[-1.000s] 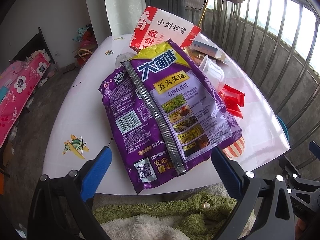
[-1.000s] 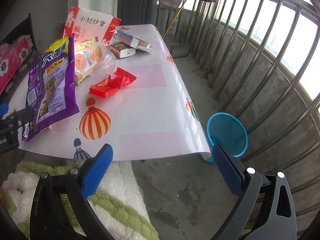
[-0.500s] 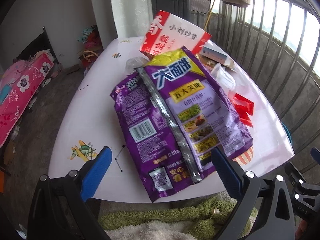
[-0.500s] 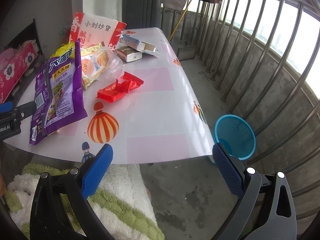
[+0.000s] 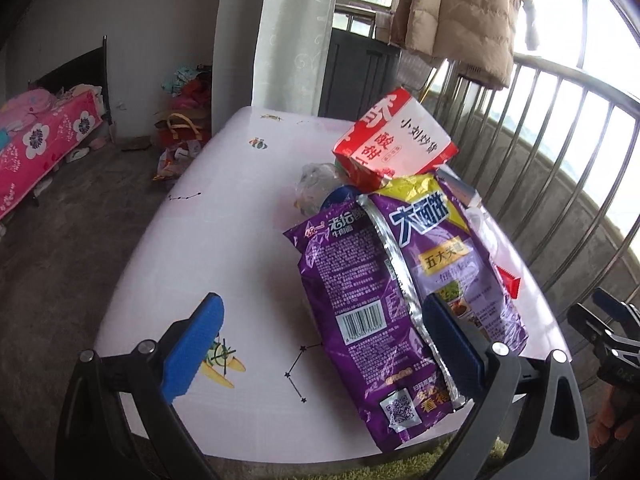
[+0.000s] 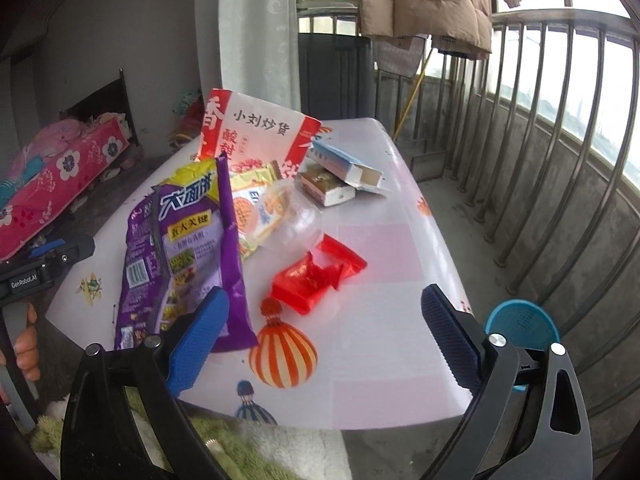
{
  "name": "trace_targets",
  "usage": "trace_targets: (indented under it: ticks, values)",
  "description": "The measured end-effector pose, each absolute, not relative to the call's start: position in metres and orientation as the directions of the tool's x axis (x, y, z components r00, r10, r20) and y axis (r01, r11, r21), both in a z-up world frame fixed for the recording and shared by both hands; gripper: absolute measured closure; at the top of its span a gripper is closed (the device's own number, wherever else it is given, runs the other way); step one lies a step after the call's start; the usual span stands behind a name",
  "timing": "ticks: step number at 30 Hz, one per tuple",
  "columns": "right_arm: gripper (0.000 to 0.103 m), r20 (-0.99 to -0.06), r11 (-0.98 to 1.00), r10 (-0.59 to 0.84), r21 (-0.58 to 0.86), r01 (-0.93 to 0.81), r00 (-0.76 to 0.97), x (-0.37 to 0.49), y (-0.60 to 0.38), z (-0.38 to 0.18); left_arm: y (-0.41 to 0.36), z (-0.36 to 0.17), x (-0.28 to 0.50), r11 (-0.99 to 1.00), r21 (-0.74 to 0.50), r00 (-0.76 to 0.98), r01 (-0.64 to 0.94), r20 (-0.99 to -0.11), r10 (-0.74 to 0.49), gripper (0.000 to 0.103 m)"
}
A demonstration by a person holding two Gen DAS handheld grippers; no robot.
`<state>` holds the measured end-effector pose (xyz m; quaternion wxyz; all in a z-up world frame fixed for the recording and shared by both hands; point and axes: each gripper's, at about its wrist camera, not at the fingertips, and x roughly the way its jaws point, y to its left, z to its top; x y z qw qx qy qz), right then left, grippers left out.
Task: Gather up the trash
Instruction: 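Grasp the purple noodle bag with the left tool while the right tool grasps the clear cup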
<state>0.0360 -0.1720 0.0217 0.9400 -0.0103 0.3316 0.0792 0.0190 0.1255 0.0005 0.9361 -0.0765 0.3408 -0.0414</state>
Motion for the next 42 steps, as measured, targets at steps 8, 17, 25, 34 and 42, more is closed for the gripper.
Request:
trace_targets:
  ticks: [8, 17, 25, 34, 42]
  values:
    - [0.054, -0.722, 0.964, 0.237, 0.09, -0.251, 0.65, 0.073, -0.138, -0.001, 0.135, -0.021, 0.043, 0.95, -0.302, 0.735, 0.077, -0.627, -0.259, 0.007]
    - [0.073, -0.807, 0.96, 0.246, 0.125, -0.252, 0.537, 0.095, -0.125, -0.025, 0.145, -0.063, 0.073, 0.806, -0.587, 0.604, 0.073, -0.617, -0.504, 0.041]
    - [0.079, -0.823, 0.962, 0.233, 0.117, -0.246, 0.518, 0.095, -0.121, -0.029, 0.149, -0.058, 0.068, 0.752, -0.648, 0.61, 0.116, -0.551, -0.569, 0.073]
    - [0.079, -0.79, 0.966, 0.233, 0.12, -0.23, 0.567, 0.078, -0.134, -0.01, 0.177, -0.025, 0.049, 0.671, -0.706, 0.665, 0.227, -0.391, -0.636, 0.103]
    - [0.079, -0.768, 0.981, 0.184, 0.108, -0.16, 0.613, 0.077, -0.159, -0.001, 0.206, 0.014, 0.036, 0.645, -0.711, 0.739, 0.279, -0.27, -0.617, 0.103]
